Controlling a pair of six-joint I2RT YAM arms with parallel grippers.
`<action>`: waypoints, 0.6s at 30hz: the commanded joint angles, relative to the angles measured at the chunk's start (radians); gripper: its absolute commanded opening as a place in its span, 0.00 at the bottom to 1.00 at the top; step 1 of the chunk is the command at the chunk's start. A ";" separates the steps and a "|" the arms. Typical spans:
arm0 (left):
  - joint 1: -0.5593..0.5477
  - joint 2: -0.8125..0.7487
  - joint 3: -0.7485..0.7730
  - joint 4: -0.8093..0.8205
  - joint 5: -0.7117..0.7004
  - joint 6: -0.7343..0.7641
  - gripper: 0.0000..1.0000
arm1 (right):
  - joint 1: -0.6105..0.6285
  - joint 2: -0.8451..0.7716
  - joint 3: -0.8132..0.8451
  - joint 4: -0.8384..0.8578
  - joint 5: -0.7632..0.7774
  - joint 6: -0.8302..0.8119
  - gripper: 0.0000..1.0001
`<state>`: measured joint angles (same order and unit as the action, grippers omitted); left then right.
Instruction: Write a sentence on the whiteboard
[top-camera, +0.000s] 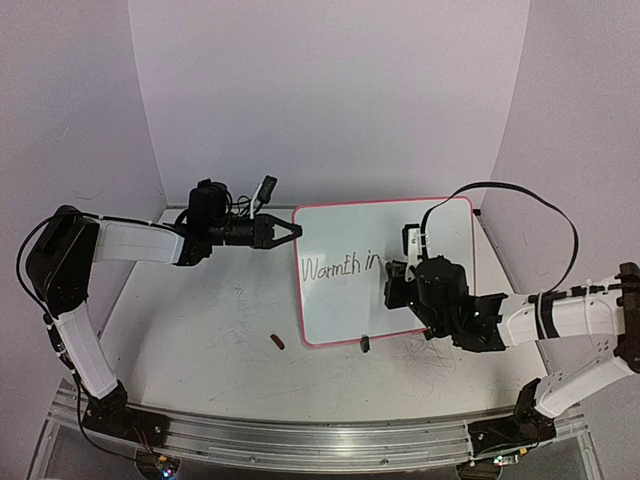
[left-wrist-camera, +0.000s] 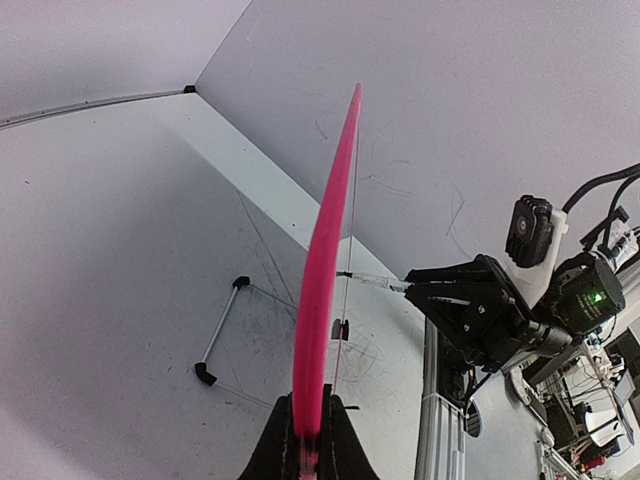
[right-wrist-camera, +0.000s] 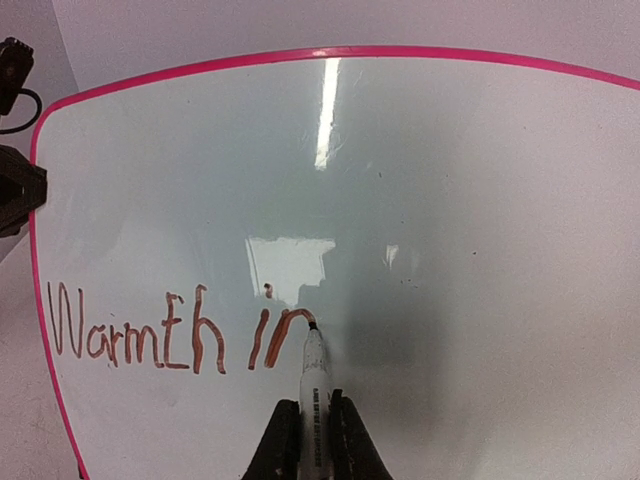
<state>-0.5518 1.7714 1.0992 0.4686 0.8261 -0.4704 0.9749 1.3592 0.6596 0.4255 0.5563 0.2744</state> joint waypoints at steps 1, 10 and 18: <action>-0.037 -0.007 0.007 -0.061 -0.007 0.024 0.00 | -0.002 -0.012 -0.022 -0.066 0.001 0.031 0.00; -0.040 -0.007 0.005 -0.061 -0.008 0.025 0.00 | 0.013 -0.018 -0.040 -0.083 0.004 0.060 0.00; -0.042 -0.008 0.006 -0.061 -0.008 0.026 0.00 | 0.024 -0.019 -0.045 -0.088 0.014 0.073 0.00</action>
<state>-0.5518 1.7714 1.0992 0.4683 0.8261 -0.4703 0.9971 1.3460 0.6311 0.3933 0.5569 0.3304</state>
